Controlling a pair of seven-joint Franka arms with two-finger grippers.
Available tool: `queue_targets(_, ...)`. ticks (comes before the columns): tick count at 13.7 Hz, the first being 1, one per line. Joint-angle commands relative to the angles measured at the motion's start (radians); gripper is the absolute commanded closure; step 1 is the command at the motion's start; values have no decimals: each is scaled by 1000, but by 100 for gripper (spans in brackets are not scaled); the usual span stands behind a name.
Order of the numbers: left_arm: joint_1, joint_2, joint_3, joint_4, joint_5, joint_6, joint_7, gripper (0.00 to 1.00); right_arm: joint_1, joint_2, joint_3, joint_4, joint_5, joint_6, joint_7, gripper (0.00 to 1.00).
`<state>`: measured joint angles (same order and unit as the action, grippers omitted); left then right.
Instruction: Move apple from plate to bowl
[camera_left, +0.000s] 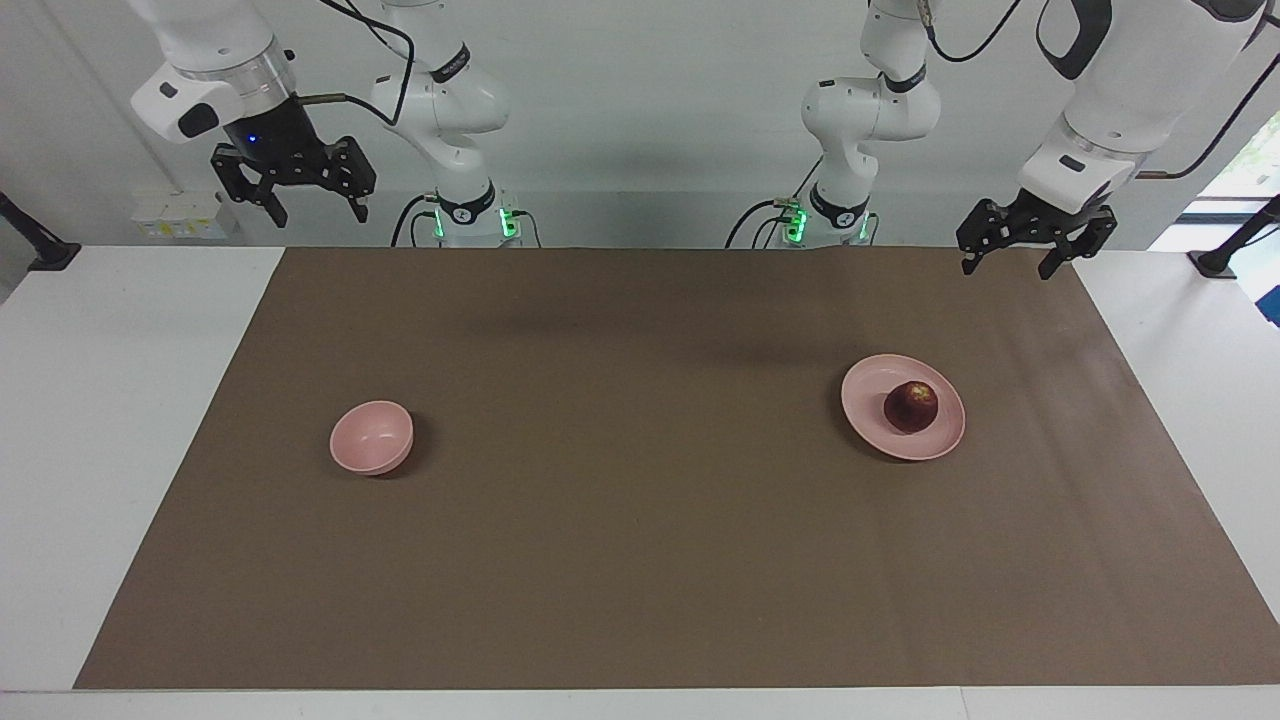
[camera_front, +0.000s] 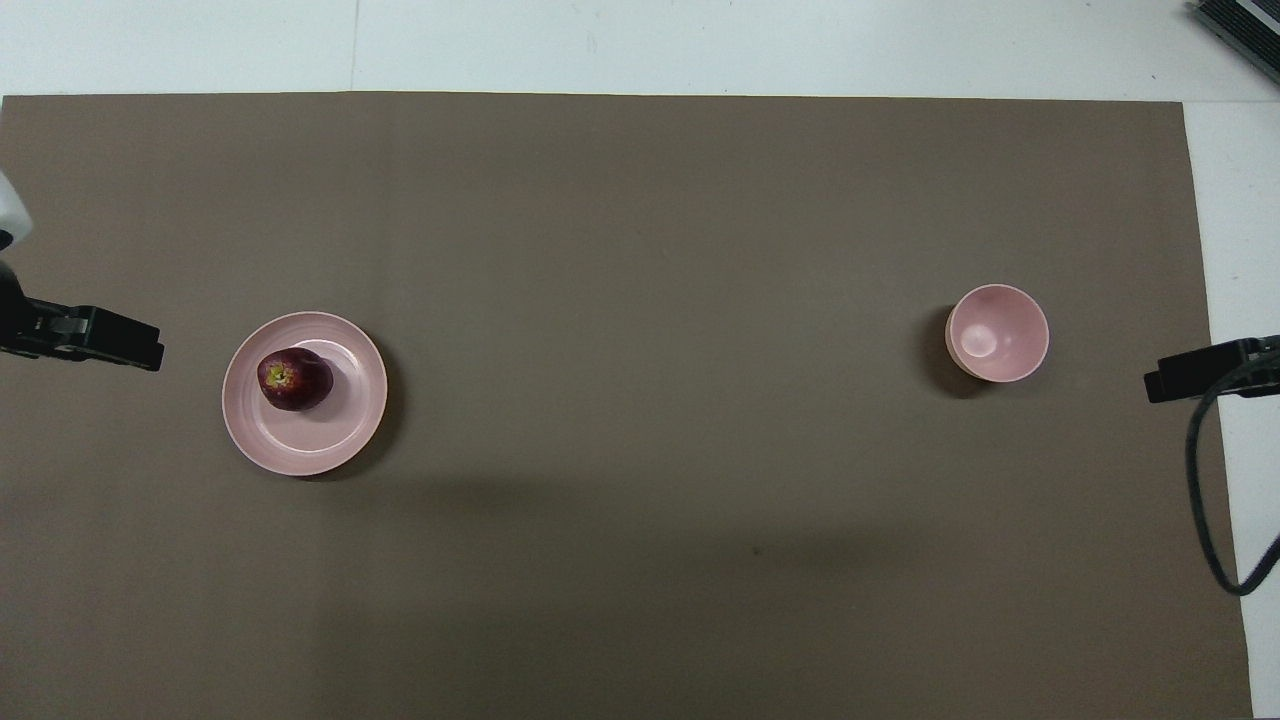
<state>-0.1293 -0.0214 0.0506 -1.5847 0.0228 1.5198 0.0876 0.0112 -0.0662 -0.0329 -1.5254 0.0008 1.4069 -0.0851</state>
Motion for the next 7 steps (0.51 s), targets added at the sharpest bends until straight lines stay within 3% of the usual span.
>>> queue_targets(1,8,9,-3,23,-14,-24,9,0,-14,9,5,19,22,-26,-15,0)
queue_targets(7,8,8,-5,19,-14,-23,-3,0,-14,9,4,19,19,-25,-13,0)
